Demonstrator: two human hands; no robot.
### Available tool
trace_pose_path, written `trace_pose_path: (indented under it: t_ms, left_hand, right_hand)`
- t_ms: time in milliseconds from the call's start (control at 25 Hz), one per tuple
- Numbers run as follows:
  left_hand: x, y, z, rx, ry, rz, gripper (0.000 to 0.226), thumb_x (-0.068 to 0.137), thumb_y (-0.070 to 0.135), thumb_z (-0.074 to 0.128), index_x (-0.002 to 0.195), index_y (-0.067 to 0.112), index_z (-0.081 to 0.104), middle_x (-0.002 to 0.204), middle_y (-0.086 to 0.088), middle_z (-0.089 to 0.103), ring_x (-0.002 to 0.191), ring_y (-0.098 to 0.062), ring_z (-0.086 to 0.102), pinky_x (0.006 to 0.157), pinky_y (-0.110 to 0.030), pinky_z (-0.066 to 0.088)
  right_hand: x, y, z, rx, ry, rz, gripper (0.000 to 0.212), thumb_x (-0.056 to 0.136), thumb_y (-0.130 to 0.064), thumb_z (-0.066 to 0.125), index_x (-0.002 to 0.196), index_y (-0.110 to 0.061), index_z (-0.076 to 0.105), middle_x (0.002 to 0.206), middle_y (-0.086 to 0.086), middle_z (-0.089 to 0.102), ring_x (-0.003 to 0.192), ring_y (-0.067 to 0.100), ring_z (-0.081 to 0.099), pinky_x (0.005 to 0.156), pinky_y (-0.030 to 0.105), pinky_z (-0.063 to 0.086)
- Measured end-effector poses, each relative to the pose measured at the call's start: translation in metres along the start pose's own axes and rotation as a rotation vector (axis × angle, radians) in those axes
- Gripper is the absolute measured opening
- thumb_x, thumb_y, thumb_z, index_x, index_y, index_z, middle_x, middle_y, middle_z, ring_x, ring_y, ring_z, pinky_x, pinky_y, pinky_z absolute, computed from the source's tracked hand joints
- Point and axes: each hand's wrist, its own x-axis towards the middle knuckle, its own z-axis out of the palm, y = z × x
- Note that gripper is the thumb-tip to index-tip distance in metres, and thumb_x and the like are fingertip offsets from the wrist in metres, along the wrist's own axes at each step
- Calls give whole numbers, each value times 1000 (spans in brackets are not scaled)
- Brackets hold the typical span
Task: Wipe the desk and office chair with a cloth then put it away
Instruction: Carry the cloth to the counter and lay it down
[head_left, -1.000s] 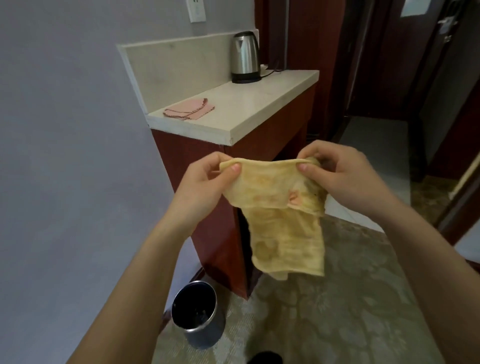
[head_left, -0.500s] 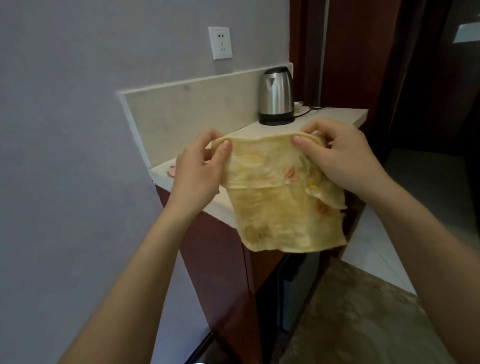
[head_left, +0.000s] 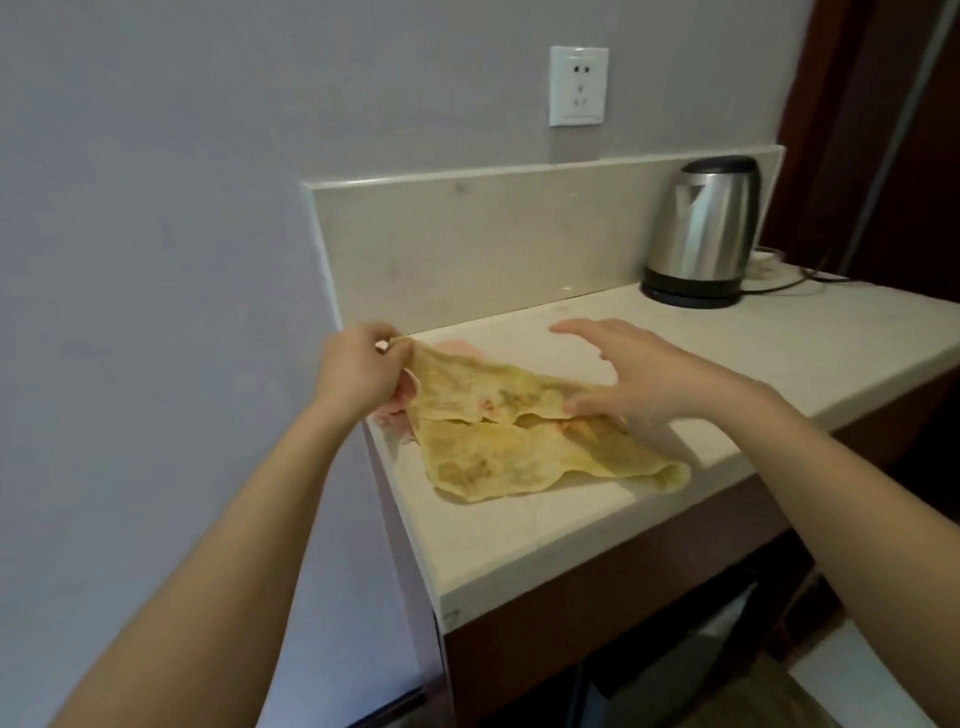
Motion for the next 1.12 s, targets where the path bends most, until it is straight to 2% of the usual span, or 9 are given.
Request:
trace_pose_path:
  t_ms: [160, 280, 360, 440, 560, 640, 800, 960, 1120]
  left_hand:
    - [-14, -5, 14, -169, 47, -147, 11, 92, 7, 55, 101, 11, 60, 64, -10, 64, 51, -21, 61, 53, -30, 55]
    - [-25, 1, 16, -306, 55, -230, 25, 91, 1, 54, 108, 18, 57, 75, -15, 65, 62, -18, 65, 61, -31, 58]
    - [-30, 10, 12, -596, 45, -301, 21, 92, 0, 53, 102, 16, 63, 73, -12, 65, 60, -14, 65, 59, -24, 58]
    - [-36, 18, 6, -943, 15, -363, 17, 93, 1, 53, 96, 9, 67, 66, -6, 66, 60, -11, 66, 57, -20, 55]
    - [-54, 21, 5, -1048, -140, -371, 16, 90, 4, 56, 99, 2, 69, 67, -6, 65, 62, -10, 65, 58, -18, 54]
    - [-69, 16, 5, -832, -253, -312, 21, 85, 10, 61, 102, 3, 71, 72, -7, 66, 67, -11, 65, 62, -18, 54]
    - [-86, 5, 1, -5, -374, -106, 10, 80, 34, 71, 86, 29, 76, 73, 10, 67, 68, -2, 57, 66, -12, 49]
    - [-84, -2, 0, 475, -392, 137, 18, 73, 52, 70, 89, 48, 64, 107, 16, 41, 101, -3, 33, 82, -19, 31]
    - [-82, -4, 12, 819, -244, 597, 27, 89, 47, 50, 104, 30, 65, 117, 10, 53, 110, -13, 40, 93, -31, 37]
  right_hand:
    - [-7, 22, 26, 1, 16, -193, 48, 70, -69, 55, 115, -55, 44, 110, -27, 43, 94, -4, 47, 78, 21, 42]
    - [0, 23, 32, 144, 99, -235, 22, 83, -48, 62, 104, -42, 60, 98, -24, 53, 89, -1, 52, 76, 14, 42]
    - [8, 23, 28, 349, 87, -200, 12, 82, -31, 70, 95, -33, 68, 95, -17, 63, 88, 1, 58, 73, 11, 45]
    - [11, 23, 15, 578, 87, -171, 12, 80, -17, 74, 88, -26, 73, 88, -8, 70, 84, 12, 63, 73, 21, 52]
    - [2, 26, -8, 783, 210, -243, 9, 76, -21, 75, 84, -26, 75, 84, -4, 72, 83, 16, 65, 71, 22, 53]
    - [-12, 30, -16, 717, 194, -299, 9, 72, -33, 75, 81, -33, 74, 82, -10, 71, 78, 7, 65, 67, 13, 51]
    - [-33, 28, -12, 382, -157, -281, 23, 62, -60, 67, 77, -44, 72, 82, -23, 67, 83, -4, 59, 69, 10, 46]
    - [-32, 16, -9, 229, -63, -244, 33, 63, -66, 65, 89, -45, 63, 100, -32, 53, 98, -9, 44, 83, 19, 36]
    - [-32, -18, 16, -214, 12, -479, 46, 81, -49, 58, 124, -43, 46, 126, -19, 43, 118, 5, 33, 100, 30, 29]
